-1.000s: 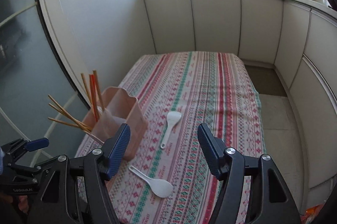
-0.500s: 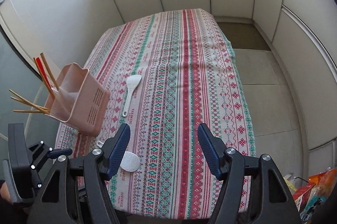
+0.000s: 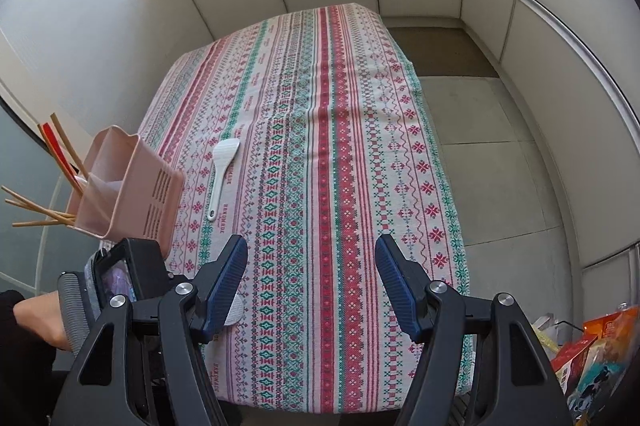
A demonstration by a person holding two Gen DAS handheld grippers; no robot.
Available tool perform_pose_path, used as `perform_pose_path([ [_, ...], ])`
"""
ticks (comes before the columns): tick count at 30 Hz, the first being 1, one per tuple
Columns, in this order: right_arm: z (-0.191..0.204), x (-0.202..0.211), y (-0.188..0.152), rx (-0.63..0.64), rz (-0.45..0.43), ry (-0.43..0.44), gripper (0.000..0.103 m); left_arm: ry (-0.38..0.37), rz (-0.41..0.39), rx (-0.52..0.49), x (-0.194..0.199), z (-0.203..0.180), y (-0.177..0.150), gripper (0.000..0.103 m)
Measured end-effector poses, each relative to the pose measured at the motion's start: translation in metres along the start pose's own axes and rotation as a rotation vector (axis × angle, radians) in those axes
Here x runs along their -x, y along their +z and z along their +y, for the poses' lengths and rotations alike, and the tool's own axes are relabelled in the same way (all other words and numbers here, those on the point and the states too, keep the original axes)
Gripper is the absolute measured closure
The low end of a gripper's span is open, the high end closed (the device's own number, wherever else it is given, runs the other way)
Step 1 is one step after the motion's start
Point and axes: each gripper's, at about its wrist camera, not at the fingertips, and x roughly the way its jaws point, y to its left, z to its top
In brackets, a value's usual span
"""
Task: Organize utensils
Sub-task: 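Move both grippers back toward the white spoon and rice paddle, then grasp the white spoon with the left gripper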
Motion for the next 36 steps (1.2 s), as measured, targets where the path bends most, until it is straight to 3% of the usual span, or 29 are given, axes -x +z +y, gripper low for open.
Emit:
perform_pose_path([
  [2, -0.004, 0.0, 0.001, -0.01, 0.003, -0.002, 0.034, -0.014, -0.021, 0.083, 0.002, 0.012, 0.003, 0.066],
  [4, -0.006, 0.0, 0.002, -0.014, 0.002, -0.002, 0.034, -0.041, -0.06, 0.243, 0.006, 0.031, 0.005, 0.075],
  [6, -0.007, 0.001, 0.003, -0.017, -0.001, 0.004, 0.034, -0.074, -0.079, 0.397, 0.006, 0.047, 0.003, 0.078],
  [7, -0.007, 0.002, 0.003, -0.019, -0.003, 0.007, 0.034, -0.089, -0.091, 0.426, 0.006, 0.051, 0.003, 0.078],
  [13, -0.008, 0.001, 0.004, -0.035, 0.004, 0.02, 0.034, 0.023, -0.096, 0.316, 0.017, 0.044, 0.02, 0.077],
  [17, -0.011, 0.001, 0.005, -0.046, 0.004, 0.018, 0.034, 0.03, -0.091, 0.262, 0.024, 0.04, 0.038, 0.079],
  [19, -0.014, 0.0, 0.005, -0.058, 0.009, 0.022, 0.034, 0.03, -0.086, 0.253, 0.024, 0.041, 0.043, 0.097],
  [20, -0.016, -0.001, 0.005, -0.065, 0.012, 0.023, 0.034, 0.017, -0.089, 0.268, 0.026, 0.043, 0.043, 0.097],
  [24, -0.023, -0.008, 0.007, -0.1, 0.03, 0.025, 0.034, 0.032, -0.18, 0.359, 0.052, 0.053, 0.034, 0.099],
  [29, -0.021, -0.032, 0.018, -0.107, 0.079, 0.016, 0.034, 0.002, -0.352, 0.598, 0.105, 0.073, -0.003, 0.099],
  [33, -0.009, -0.064, 0.031, -0.155, 0.17, 0.151, 0.035, 0.035, -0.509, 0.653, 0.142, 0.068, -0.037, 0.1],
  [36, 0.007, -0.089, 0.042, -0.167, 0.226, 0.215, 0.037, 0.055, -0.588, 0.675, 0.146, 0.064, -0.053, 0.1],
])
